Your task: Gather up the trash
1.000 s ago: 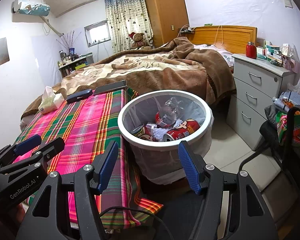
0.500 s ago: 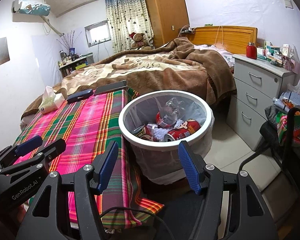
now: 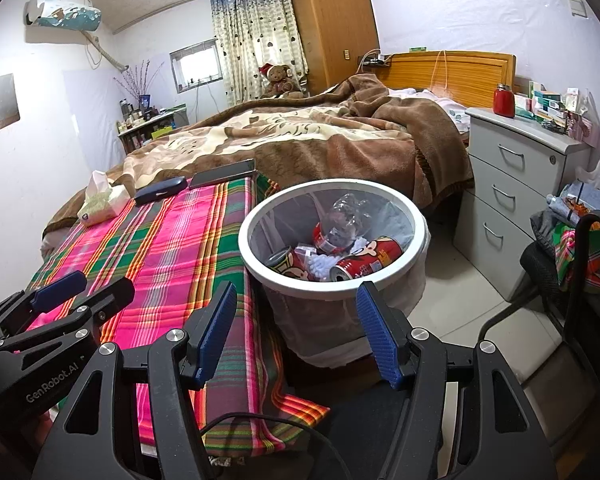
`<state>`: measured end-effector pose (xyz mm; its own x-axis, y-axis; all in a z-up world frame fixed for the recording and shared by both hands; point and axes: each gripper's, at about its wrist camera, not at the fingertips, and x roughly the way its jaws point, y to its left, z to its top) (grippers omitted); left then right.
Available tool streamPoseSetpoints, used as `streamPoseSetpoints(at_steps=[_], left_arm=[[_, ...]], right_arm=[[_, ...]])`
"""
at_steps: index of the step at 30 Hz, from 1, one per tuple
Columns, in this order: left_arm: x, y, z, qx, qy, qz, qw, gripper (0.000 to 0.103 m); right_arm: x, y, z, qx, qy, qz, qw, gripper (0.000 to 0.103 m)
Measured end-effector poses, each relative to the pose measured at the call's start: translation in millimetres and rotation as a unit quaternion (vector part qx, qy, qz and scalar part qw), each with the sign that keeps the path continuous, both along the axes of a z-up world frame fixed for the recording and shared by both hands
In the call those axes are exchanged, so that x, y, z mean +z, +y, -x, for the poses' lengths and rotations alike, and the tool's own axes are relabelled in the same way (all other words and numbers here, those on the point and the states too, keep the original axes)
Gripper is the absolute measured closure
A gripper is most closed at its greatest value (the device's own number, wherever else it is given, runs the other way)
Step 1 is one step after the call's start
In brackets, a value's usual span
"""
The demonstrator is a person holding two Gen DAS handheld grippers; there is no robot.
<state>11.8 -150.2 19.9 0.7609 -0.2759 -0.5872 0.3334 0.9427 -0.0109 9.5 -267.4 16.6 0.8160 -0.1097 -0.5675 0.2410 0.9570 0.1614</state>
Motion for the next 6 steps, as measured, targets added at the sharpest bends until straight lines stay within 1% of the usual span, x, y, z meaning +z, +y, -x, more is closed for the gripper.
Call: streamPoseSetpoints(at_steps=[6], left_arm=[[-2.2,1.7,-1.5,0.0,0.005,0.001,1.0,0.038]], right_arm=[[0.2,0.2,-0.1,0.0,0.0,0.0,1.0,0.039]])
